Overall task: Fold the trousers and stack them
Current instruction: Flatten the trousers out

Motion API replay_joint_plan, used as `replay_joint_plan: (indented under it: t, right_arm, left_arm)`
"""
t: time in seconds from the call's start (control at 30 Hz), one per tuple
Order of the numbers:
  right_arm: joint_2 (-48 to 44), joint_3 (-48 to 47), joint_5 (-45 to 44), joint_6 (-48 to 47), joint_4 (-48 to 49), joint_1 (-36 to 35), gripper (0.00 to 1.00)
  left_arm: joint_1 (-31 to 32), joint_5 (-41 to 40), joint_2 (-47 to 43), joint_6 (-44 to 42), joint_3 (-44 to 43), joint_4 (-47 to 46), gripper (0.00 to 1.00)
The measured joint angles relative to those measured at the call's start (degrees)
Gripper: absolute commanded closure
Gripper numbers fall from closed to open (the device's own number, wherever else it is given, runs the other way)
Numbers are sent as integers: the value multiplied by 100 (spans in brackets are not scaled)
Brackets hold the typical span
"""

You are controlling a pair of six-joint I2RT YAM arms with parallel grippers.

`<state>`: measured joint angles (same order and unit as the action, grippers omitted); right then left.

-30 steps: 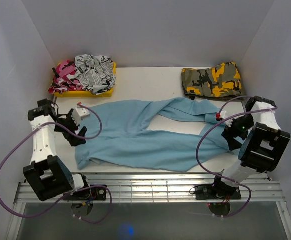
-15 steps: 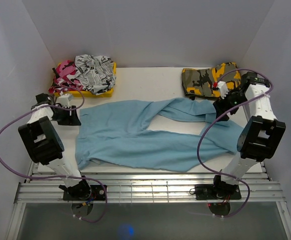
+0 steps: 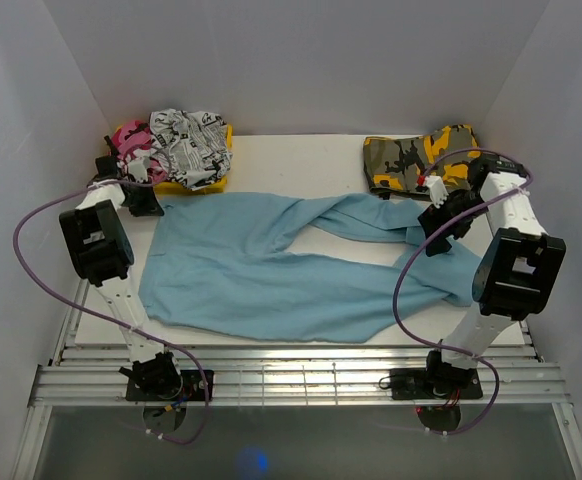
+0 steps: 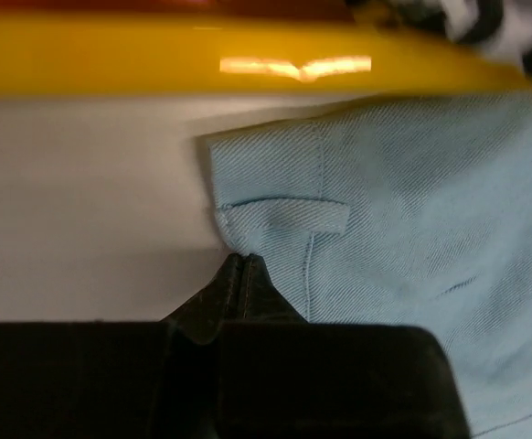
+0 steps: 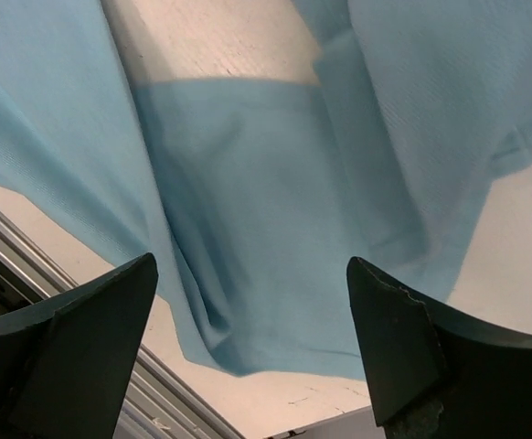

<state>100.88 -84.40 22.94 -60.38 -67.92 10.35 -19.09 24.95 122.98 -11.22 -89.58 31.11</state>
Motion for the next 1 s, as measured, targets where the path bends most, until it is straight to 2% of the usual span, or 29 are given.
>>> replay_joint_plan:
  t: [0.13, 0.23, 0.3, 0.33, 0.37, 0.43, 0.67, 0.77, 0.83, 0.87, 0.9, 0.93, 0.97, 1.0]
  right_arm:
    - [-28, -116, -160, 0, -87, 308, 10]
    - [-28, -365, -234, 0, -111, 614, 11]
    - [-35, -498, -247, 0, -68, 793, 11]
    - [-42, -507, -247, 4, -26, 839, 10]
    - [-44, -507, -238, 9, 7, 866, 9]
    - [-42, -459, -184, 35, 116, 835, 5]
    - [-74, 728, 146, 22, 1316, 535, 2]
    - [-70, 1176, 184, 79, 1967, 334, 6]
    - [-66, 1401, 166, 184, 2448, 164, 14]
    - [-63, 1475, 157, 264, 2647, 105, 22]
    - [-63, 1547, 144, 319, 2889, 33, 47]
    - [-48, 1585, 136, 365, 3093, -28, 58]
    - [-24, 1585, 125, 446, 3257, -63, 80]
    - [-4, 1582, 94, 505, 3425, -74, 92]
  left_arm:
    - [-92, -96, 516, 184, -828, -28, 100]
    - [-295, -79, 599, 57, -979, -15, 100]
    - [-444, 9, 560, -260, -951, 59, 81]
    - [-529, 81, 509, -492, -868, 85, 53]
    - [-584, 146, 426, -697, -750, 98, 44]
    - [-686, 308, 155, -1010, -459, 284, 33]
    - [-765, 927, -1226, -1912, 452, 1045, 30]
    - [-732, 1106, -1770, -2184, 721, 1298, 30]
    - [-723, 1180, -2118, -2323, 1054, 1438, 29]
    - [-723, 1187, -2236, -2367, 1198, 1508, 30]
    - [-726, 1193, -2358, -2406, 1394, 1537, 30]
    - [-726, 1182, -2457, -2439, 1596, 1552, 30]
    - [-726, 1145, -2518, -2452, 1797, 1582, 30]
    - [-726, 1117, -2529, -2457, 1921, 1591, 32]
